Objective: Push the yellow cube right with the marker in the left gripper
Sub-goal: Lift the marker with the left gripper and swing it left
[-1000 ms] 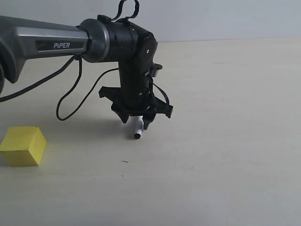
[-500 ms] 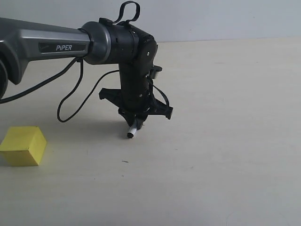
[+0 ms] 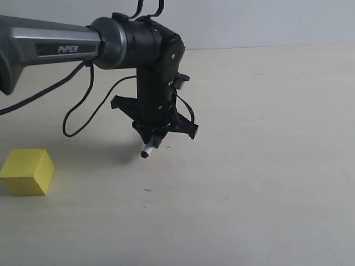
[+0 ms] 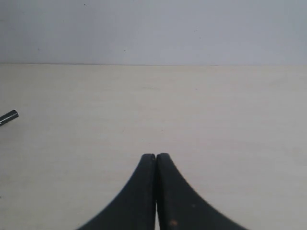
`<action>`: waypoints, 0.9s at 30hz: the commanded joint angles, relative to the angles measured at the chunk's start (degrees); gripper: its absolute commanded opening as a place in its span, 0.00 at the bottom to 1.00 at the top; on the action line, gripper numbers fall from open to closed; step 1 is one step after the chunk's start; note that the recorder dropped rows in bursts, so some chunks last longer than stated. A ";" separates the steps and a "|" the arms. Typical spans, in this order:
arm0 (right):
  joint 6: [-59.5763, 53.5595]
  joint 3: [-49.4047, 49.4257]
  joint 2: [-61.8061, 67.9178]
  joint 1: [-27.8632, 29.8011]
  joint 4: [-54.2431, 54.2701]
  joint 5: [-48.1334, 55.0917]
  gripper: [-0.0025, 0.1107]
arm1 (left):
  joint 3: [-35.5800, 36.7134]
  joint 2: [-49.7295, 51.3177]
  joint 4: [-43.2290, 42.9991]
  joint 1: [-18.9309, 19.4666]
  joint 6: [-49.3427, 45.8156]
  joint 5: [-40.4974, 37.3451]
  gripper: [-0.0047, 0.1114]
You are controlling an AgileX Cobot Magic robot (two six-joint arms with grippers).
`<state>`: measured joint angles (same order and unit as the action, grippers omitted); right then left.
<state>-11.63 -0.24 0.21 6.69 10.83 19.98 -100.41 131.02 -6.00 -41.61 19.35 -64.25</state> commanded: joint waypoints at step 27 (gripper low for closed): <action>-0.06 0.24 -0.21 0.34 0.17 -0.26 0.02 | 36.42 -58.25 -13.16 29.05 -17.21 -5.71 0.04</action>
<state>-11.63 -0.24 0.21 6.69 10.83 19.98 -66.60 73.23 -17.40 -16.59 2.80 -70.10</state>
